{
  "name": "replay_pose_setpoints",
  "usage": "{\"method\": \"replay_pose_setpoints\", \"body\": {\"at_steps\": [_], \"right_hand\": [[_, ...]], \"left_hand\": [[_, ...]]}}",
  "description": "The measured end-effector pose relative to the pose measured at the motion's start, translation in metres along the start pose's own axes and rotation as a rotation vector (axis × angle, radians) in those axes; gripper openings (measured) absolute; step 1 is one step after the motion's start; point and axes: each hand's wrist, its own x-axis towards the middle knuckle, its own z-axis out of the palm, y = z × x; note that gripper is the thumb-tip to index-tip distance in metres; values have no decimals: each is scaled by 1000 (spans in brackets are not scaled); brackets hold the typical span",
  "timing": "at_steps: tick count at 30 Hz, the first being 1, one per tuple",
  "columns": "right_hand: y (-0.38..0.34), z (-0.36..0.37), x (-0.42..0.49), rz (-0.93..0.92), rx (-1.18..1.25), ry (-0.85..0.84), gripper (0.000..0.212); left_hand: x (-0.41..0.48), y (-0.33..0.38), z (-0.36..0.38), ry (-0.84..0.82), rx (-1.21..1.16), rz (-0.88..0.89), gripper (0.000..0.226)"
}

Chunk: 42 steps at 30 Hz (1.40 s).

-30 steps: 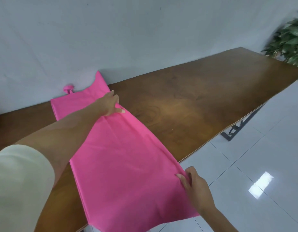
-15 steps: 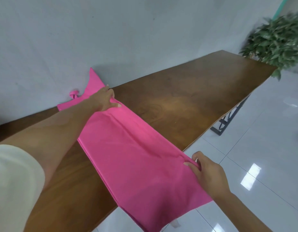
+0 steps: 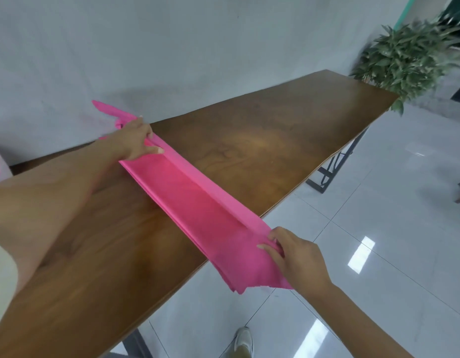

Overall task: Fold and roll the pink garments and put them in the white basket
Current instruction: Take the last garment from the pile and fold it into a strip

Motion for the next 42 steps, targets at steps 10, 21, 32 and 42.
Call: {"method": "replay_pose_setpoints", "body": {"at_steps": [10,21,32,42], "right_hand": [[-28,19,-45,62,34,-307,53],[-16,6,-21,269,162,-509,46],[-2,26,26,162,321,-512,54],[33,68,96,-139,380,-576,35]], "left_hand": [[-42,-8,33,-147,126,-103,90],[-45,66,94,-271,-24,103,81],[-101,96,137,-213,-212,-45,77],[-148,125,145,-200,-337,-79,77]]}}
